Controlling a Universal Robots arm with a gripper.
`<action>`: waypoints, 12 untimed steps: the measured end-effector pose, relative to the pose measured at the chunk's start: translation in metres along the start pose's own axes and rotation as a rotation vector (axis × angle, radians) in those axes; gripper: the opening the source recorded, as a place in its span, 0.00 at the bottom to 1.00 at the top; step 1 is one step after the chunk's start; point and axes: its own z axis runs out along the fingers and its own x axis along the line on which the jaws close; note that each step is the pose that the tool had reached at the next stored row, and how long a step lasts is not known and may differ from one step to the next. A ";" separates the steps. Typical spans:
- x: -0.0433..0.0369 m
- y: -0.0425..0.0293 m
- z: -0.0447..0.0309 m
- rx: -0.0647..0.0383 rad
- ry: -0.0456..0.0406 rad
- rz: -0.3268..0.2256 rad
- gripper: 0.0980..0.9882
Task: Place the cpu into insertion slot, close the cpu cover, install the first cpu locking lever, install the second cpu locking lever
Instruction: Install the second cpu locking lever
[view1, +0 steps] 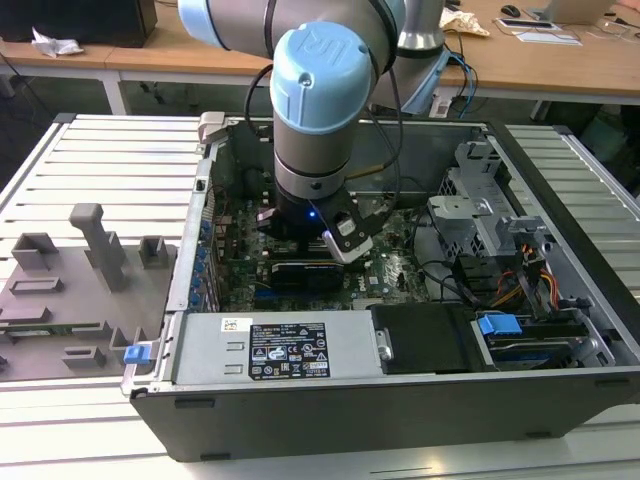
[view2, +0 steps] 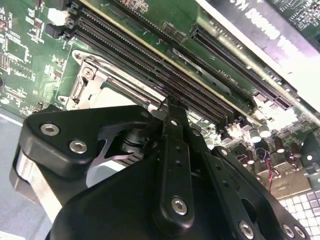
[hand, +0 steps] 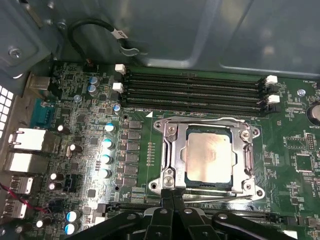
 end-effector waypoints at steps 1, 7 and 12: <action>0.0008 -0.0007 -0.0001 -0.004 -0.0003 0.000 0.01; 0.0027 -0.0027 0.0027 -0.031 -0.0031 0.000 0.01; 0.0048 -0.0060 0.0028 -0.059 -0.0063 0.000 0.01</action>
